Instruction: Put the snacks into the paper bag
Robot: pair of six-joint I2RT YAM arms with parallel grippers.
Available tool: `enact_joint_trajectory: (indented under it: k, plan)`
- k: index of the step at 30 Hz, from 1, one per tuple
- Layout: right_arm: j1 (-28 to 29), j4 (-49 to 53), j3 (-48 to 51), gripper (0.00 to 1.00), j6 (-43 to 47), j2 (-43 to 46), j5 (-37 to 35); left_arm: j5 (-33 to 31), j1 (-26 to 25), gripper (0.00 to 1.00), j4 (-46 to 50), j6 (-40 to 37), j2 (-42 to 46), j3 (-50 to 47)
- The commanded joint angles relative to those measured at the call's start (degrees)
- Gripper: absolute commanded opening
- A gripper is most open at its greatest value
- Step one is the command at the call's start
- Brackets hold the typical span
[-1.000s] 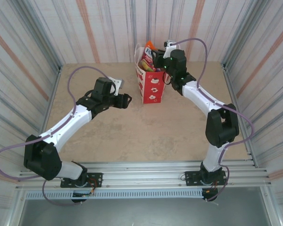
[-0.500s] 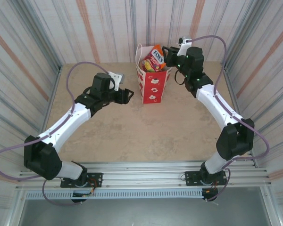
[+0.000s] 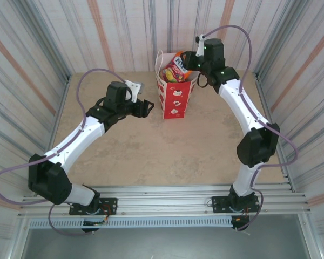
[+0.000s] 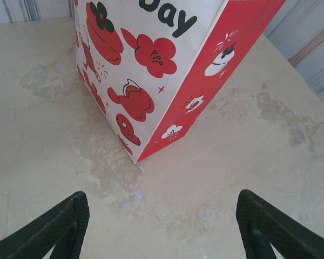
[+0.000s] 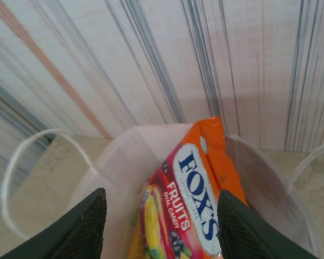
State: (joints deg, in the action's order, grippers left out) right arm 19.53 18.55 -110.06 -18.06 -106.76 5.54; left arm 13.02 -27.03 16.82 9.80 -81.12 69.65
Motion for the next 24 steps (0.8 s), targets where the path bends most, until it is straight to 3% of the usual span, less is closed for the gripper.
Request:
enact_joint_trajectory:
  k: [1,10,24]
  plan:
    - [0.36,7.97,-5.15,0.56,3.39,-3.39,-3.02,0.17,0.44,0.75,0.5,-1.61,0.13,1.81]
    - [0.02,14.32,-14.38,0.5,5.17,-11.5,-3.79,-0.39,0.49,0.75,0.59,-2.23,-0.05,1.63]
    - [-0.89,19.8,-14.7,0.2,3.09,-17.49,0.12,0.34,0.75,0.75,0.67,-3.1,-1.8,2.59]
